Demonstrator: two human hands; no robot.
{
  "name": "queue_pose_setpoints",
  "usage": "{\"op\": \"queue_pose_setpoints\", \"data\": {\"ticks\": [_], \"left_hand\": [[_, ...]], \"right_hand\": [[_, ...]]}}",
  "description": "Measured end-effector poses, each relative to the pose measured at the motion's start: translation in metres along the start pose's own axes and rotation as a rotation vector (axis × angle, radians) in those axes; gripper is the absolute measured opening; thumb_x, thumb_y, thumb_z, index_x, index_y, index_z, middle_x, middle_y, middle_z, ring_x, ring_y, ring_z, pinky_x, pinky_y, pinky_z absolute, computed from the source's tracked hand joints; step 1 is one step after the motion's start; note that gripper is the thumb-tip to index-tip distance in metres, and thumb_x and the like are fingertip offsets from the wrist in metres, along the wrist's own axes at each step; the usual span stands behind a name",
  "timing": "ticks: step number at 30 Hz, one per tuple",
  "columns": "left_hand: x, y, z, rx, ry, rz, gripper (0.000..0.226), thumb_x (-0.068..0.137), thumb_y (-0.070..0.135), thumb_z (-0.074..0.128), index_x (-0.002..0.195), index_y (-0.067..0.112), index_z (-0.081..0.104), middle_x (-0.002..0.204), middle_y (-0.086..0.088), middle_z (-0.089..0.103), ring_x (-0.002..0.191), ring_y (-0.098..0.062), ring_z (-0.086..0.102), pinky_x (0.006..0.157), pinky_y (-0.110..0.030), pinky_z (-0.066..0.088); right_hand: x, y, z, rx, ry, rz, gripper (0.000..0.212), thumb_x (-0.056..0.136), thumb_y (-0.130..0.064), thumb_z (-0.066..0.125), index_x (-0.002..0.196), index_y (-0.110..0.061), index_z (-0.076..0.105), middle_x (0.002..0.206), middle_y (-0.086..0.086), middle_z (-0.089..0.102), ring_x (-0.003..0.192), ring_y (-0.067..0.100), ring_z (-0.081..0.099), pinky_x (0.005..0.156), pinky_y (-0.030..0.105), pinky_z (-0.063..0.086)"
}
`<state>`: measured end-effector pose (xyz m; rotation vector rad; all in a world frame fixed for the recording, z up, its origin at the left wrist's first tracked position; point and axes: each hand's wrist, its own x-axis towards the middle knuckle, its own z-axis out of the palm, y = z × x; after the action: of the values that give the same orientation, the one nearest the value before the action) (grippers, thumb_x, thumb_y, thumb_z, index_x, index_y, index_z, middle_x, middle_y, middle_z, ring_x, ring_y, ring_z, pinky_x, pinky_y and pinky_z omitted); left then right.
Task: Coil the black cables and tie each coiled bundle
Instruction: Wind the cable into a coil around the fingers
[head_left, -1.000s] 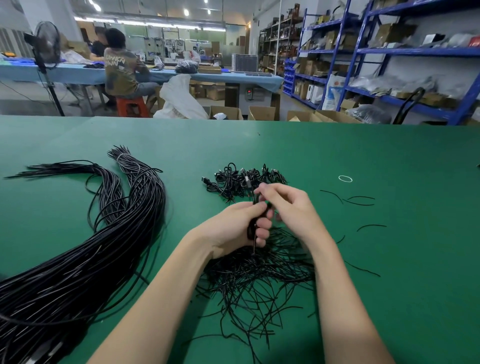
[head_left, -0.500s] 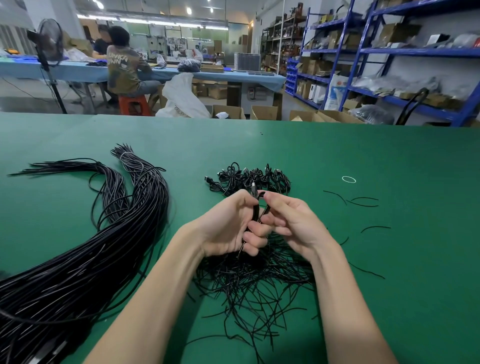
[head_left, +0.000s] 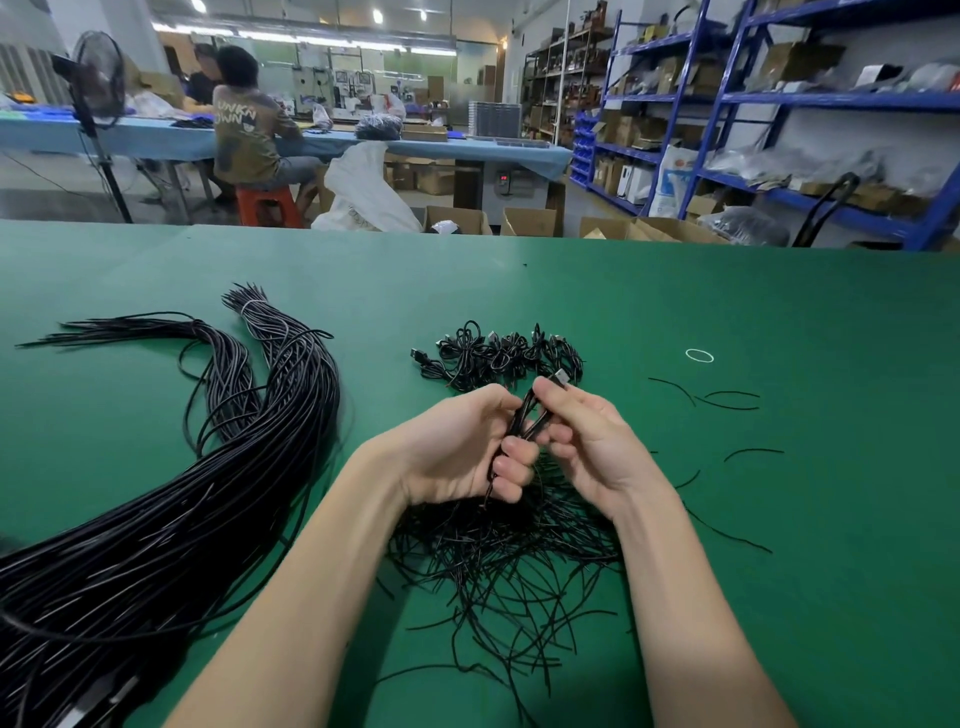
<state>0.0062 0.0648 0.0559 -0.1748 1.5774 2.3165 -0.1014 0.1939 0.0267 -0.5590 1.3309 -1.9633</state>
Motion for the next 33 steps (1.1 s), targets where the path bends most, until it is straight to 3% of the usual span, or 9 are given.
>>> {"op": "queue_pose_setpoints", "data": {"ticks": [5, 9, 13, 18, 23, 26, 28, 33], "left_hand": [[0.008, -0.002, 0.0, -0.097, 0.224, 0.089, 0.019, 0.107, 0.022, 0.026, 0.094, 0.013, 0.037, 0.066, 0.005, 0.032, 0.054, -0.008, 0.029, 0.052, -0.02, 0.028], [0.014, -0.006, 0.0, -0.059, 0.316, 0.232, 0.02, 0.106, 0.011, 0.041, 0.087, 0.015, 0.039, 0.067, 0.0, 0.049, 0.054, -0.01, 0.04, 0.053, -0.021, 0.039], [0.015, -0.009, -0.004, -0.05, 0.333, 0.294, 0.016, 0.099, 0.009, 0.058, 0.084, 0.012, 0.054, 0.074, -0.004, 0.061, 0.06, -0.009, 0.051, 0.062, -0.022, 0.053], [0.015, -0.011, -0.007, -0.065, 0.371, 0.326, 0.004, 0.084, 0.012, 0.072, 0.084, 0.008, 0.072, 0.079, -0.007, 0.072, 0.066, -0.011, 0.067, 0.066, -0.024, 0.058], [0.013, -0.01, -0.01, -0.074, 0.386, 0.321, 0.022, 0.07, 0.015, 0.079, 0.089, 0.004, 0.077, 0.084, -0.013, 0.074, 0.072, -0.016, 0.071, 0.067, -0.025, 0.059], [0.015, -0.01, -0.009, -0.078, 0.484, 0.379, 0.03, 0.069, 0.013, 0.082, 0.094, 0.0, 0.074, 0.084, -0.015, 0.074, 0.07, -0.017, 0.071, 0.066, -0.025, 0.059], [0.019, -0.012, -0.009, -0.15, 0.581, 0.438, 0.021, 0.075, 0.007, 0.081, 0.093, -0.001, 0.074, 0.083, -0.016, 0.075, 0.068, -0.017, 0.072, 0.066, -0.025, 0.06], [0.023, -0.014, -0.01, -0.322, 0.707, 0.514, 0.015, 0.08, 0.004, 0.078, 0.093, -0.001, 0.074, 0.079, -0.012, 0.076, 0.063, -0.014, 0.071, 0.062, -0.02, 0.058]], "right_hand": [[0.008, 0.001, 0.009, -0.054, 0.213, -0.056, 0.018, 0.084, -0.02, 0.082, 0.088, -0.012, 0.066, 0.057, -0.01, 0.05, 0.046, 0.001, 0.047, 0.044, 0.013, 0.042], [0.012, 0.0, 0.01, 0.048, 0.322, -0.026, 0.05, 0.083, -0.019, 0.084, 0.123, 0.001, 0.062, 0.062, -0.005, 0.056, 0.047, 0.001, 0.051, 0.047, 0.013, 0.048], [0.013, -0.001, 0.009, 0.067, 0.331, -0.03, 0.066, 0.083, -0.018, 0.084, 0.138, 0.003, 0.054, 0.06, -0.004, 0.056, 0.047, 0.003, 0.053, 0.049, 0.014, 0.05], [0.011, -0.006, 0.01, 0.038, 0.322, -0.056, 0.042, 0.084, -0.019, 0.083, 0.117, -0.001, 0.064, 0.058, -0.001, 0.054, 0.044, 0.005, 0.054, 0.048, 0.014, 0.05], [0.01, -0.009, 0.015, -0.057, 0.304, -0.129, 0.015, 0.085, -0.018, 0.082, 0.084, -0.008, 0.071, 0.053, -0.005, 0.053, 0.042, 0.005, 0.052, 0.046, 0.015, 0.049], [0.011, -0.012, 0.017, -0.106, 0.319, -0.144, 0.022, 0.085, -0.025, 0.083, 0.091, -0.008, 0.071, 0.057, -0.005, 0.06, 0.05, 0.005, 0.059, 0.052, 0.016, 0.052], [0.01, -0.013, 0.016, -0.19, 0.302, -0.098, 0.03, 0.085, -0.031, 0.082, 0.098, -0.008, 0.069, 0.062, -0.004, 0.069, 0.055, 0.007, 0.064, 0.054, 0.017, 0.053], [0.002, -0.011, 0.01, -0.497, 0.108, 0.027, 0.026, 0.083, -0.037, 0.083, 0.093, -0.012, 0.079, 0.089, 0.003, 0.08, 0.06, 0.005, 0.062, 0.053, 0.017, 0.049]]}}
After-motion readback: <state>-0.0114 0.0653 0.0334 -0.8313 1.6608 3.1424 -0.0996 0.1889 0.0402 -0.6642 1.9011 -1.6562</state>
